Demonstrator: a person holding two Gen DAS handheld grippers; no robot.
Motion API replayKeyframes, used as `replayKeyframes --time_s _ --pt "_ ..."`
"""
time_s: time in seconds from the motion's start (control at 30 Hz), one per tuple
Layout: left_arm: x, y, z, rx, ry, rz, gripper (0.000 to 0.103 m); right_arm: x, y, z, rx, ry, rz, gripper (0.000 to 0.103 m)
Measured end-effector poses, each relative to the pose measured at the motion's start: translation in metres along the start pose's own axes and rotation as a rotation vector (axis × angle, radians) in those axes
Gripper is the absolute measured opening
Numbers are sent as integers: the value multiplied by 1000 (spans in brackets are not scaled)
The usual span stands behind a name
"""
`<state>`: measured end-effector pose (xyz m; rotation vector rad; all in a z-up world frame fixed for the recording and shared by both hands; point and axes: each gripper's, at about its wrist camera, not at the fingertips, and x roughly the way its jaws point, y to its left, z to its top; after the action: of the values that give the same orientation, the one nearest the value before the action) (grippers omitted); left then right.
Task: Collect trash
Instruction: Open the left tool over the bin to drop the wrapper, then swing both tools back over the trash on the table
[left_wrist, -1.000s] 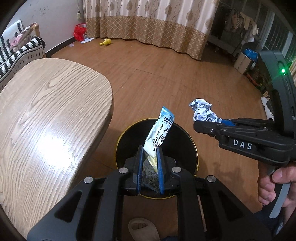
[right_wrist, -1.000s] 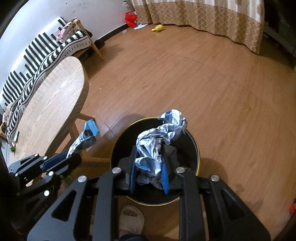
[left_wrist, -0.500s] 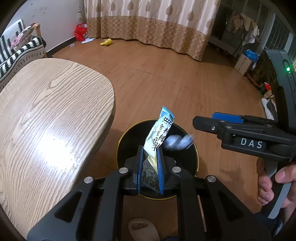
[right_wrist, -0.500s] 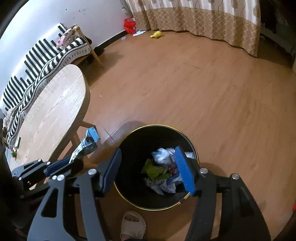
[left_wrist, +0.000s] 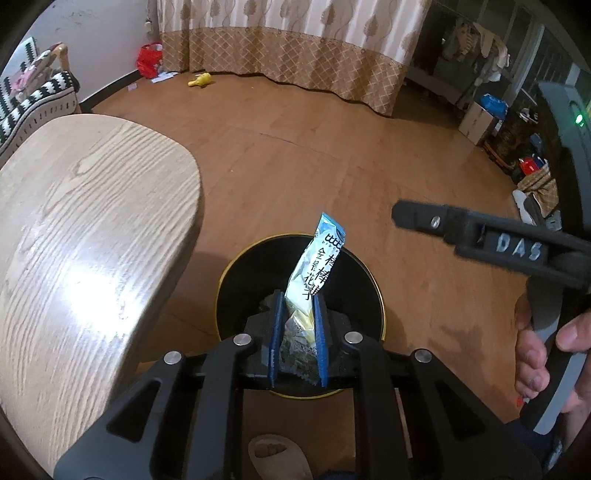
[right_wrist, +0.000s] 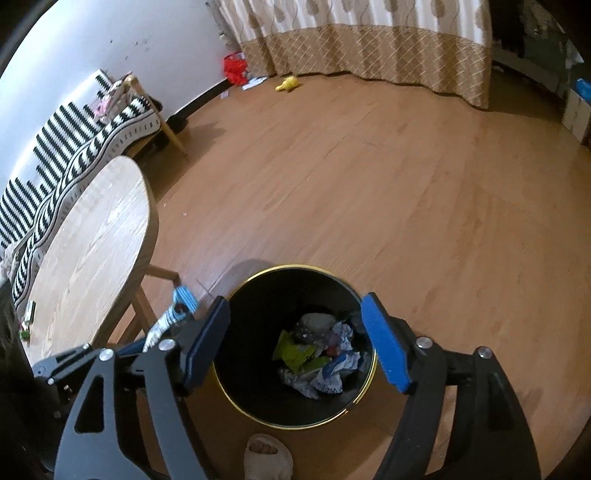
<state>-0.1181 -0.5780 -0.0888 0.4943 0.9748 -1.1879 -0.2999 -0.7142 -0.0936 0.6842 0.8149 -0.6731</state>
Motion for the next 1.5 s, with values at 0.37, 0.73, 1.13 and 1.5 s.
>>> replayKeyframes --time_s 0.37,0.73,1.13,1.5 --pt "-4 4 1 -24 -24 7 78 -9 -1 0 25 -31 -2 76" --pt "-105 92 -6 -146 -198 183 92 -18 49 4 -45 -100 21 78" --pt "-250 378 -152 -757 -243 775 93 10 247 -14 -331 -52 155 78" --pt "-276 477 -231 -951 -226 782 93 26 433 -76 -596 19 254 78"
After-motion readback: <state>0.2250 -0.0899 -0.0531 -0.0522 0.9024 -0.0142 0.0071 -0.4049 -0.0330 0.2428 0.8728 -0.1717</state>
